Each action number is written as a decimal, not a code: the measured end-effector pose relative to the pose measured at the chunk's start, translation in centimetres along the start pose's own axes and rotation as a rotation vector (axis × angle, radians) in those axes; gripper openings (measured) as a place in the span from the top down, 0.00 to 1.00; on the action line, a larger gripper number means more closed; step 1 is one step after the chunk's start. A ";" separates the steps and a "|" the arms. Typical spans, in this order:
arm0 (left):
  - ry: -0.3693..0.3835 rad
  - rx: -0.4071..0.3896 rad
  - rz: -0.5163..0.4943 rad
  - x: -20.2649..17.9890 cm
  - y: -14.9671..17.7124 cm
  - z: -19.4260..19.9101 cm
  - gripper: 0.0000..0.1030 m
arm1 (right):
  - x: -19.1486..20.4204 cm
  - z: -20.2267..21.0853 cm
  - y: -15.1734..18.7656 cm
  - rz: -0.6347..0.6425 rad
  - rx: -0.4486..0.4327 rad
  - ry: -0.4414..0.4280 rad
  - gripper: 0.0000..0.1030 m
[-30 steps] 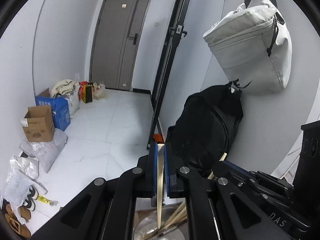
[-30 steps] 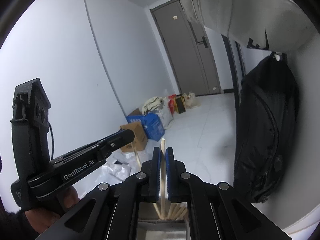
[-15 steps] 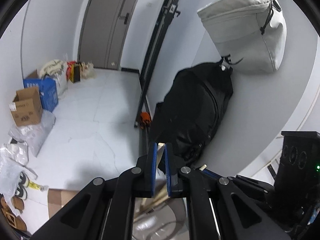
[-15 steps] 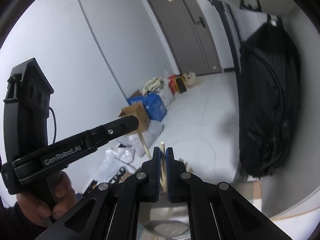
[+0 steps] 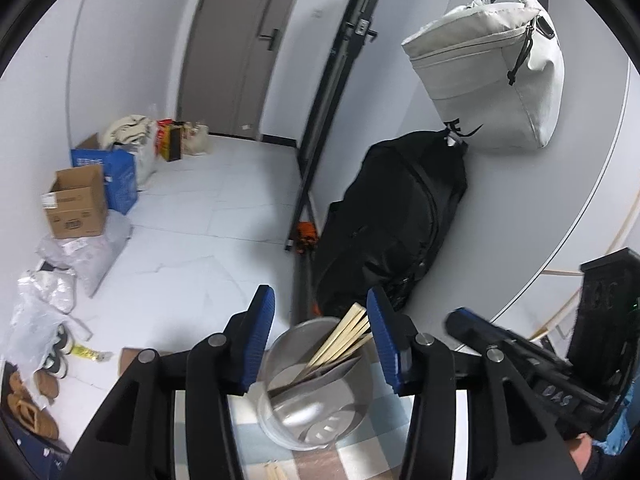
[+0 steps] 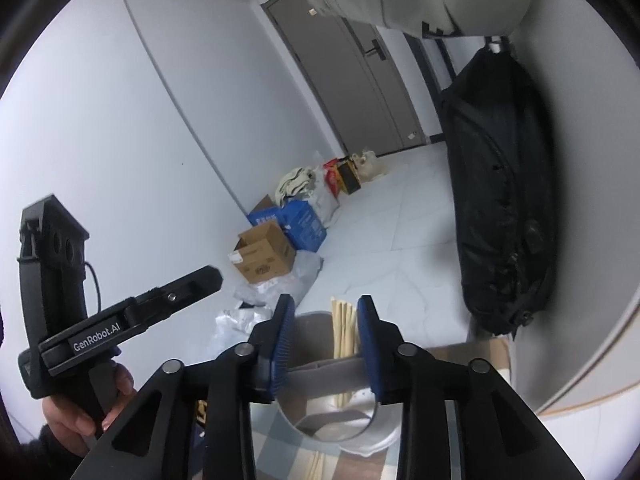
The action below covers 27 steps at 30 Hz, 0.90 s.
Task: Organize utensils
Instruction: 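Withdraw both open grippers from the holder back toward the chopstick pile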
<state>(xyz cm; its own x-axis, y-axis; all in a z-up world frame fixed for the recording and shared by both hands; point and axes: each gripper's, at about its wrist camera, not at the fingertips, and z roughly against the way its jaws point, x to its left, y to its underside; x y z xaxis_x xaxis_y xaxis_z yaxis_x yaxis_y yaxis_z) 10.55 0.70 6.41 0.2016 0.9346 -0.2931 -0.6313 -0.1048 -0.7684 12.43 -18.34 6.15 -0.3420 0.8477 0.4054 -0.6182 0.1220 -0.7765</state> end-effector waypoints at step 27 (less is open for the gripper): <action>-0.197 -0.080 -0.007 -1.3 7.5 6.8 0.25 | 5.1 7.8 6.5 0.127 -0.046 0.125 0.14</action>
<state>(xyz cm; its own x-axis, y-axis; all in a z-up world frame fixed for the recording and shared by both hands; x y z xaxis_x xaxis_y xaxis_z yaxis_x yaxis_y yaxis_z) 0.42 0.99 4.93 0.0504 0.9829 -0.1771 -0.5678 -0.1177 -0.8147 1.22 -17.27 6.92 -0.3231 0.9149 0.2420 -0.5417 0.0309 -0.8400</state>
